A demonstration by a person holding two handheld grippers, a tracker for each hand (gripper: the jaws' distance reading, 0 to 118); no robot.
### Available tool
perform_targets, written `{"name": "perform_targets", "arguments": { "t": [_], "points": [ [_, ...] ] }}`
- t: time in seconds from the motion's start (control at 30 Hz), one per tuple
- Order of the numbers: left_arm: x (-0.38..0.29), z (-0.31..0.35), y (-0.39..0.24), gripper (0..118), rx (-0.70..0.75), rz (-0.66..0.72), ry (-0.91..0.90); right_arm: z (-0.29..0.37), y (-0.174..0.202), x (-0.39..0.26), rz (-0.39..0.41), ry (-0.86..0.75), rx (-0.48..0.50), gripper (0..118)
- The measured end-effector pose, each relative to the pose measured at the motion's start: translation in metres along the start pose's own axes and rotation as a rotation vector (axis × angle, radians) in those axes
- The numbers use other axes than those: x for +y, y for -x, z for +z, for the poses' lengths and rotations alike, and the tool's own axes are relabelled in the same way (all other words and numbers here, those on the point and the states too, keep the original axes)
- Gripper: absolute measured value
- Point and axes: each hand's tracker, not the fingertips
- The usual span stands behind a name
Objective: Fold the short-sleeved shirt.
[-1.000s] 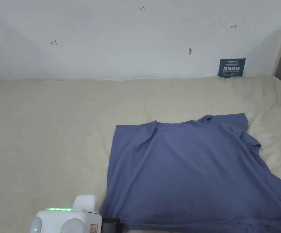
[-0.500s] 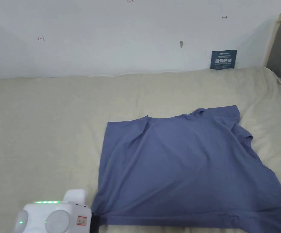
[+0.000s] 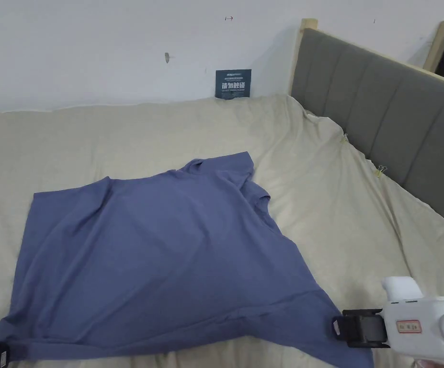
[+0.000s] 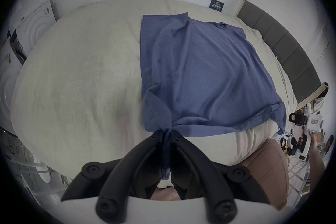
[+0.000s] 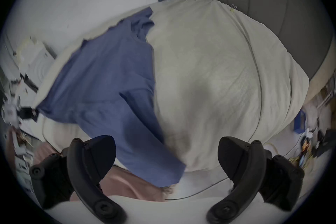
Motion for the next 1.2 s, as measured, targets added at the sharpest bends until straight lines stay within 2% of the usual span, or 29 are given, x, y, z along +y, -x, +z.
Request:
{"name": "perform_targets", "arguments": {
  "t": [0.1,0.17,0.23,0.27,0.3,0.37,0.43,0.47,0.5,0.53,0.57,0.7,0.8,0.97,1.07,1.2],
  "points": [
    [0.001,-0.002,0.001,9,0.004,0.007,0.013,-0.010,0.006,-0.010,0.130,0.039,0.030,110],
    [0.001,-0.003,0.005,9,-0.001,0.023,0.021,-0.015,0.011,-0.014,0.182,0.063,0.038,106],
    [-0.001,-0.003,0.003,9,0.005,0.030,0.024,-0.017,0.019,-0.018,0.202,0.068,0.066,92],
    [-0.002,-0.003,0.002,9,0.007,0.029,0.027,-0.019,0.022,-0.019,0.207,0.063,0.048,88],
    [-0.001,-0.006,0.008,9,0.006,0.030,0.033,-0.019,0.024,-0.019,0.241,0.053,-0.010,84],
    [-0.003,-0.007,0.007,9,0.007,0.032,0.041,-0.015,0.024,-0.018,0.240,0.053,0.005,73],
    [-0.004,-0.009,0.010,9,0.008,0.032,0.046,-0.005,0.020,-0.017,0.241,0.028,0.012,45],
    [-0.004,-0.008,0.010,9,0.009,0.032,0.046,-0.001,0.019,-0.017,0.243,0.022,0.008,20],
    [-0.005,-0.008,0.010,9,0.010,0.031,0.046,0.004,0.016,-0.014,0.247,0.015,0.028,4],
    [-0.005,-0.007,0.009,9,0.006,0.029,0.046,0.008,0.016,-0.012,0.227,0.031,0.081,4],
    [-0.005,-0.007,0.009,9,0.005,0.027,0.044,0.011,0.016,-0.011,0.217,0.045,0.079,4],
    [-0.004,-0.005,0.008,9,0.020,-0.005,0.030,0.026,0.028,-0.009,0.310,0.008,0.062,4],
    [-0.003,-0.001,0.010,9,0.028,-0.026,0.021,0.038,0.030,-0.003,0.310,0.002,0.066,4],
    [0.000,0.004,0.021,9,-0.022,0.013,-0.005,0.059,0.027,0.017,0.192,-0.022,0.156,4],
    [0.008,0.008,0.029,9,-0.070,0.071,-0.009,0.068,0.029,0.037,0.147,-0.037,0.157,4],
    [0.025,0.012,0.034,9,-0.074,0.047,0.009,0.070,0.037,0.070,0.064,-0.028,0.144,4]
  ]
}}
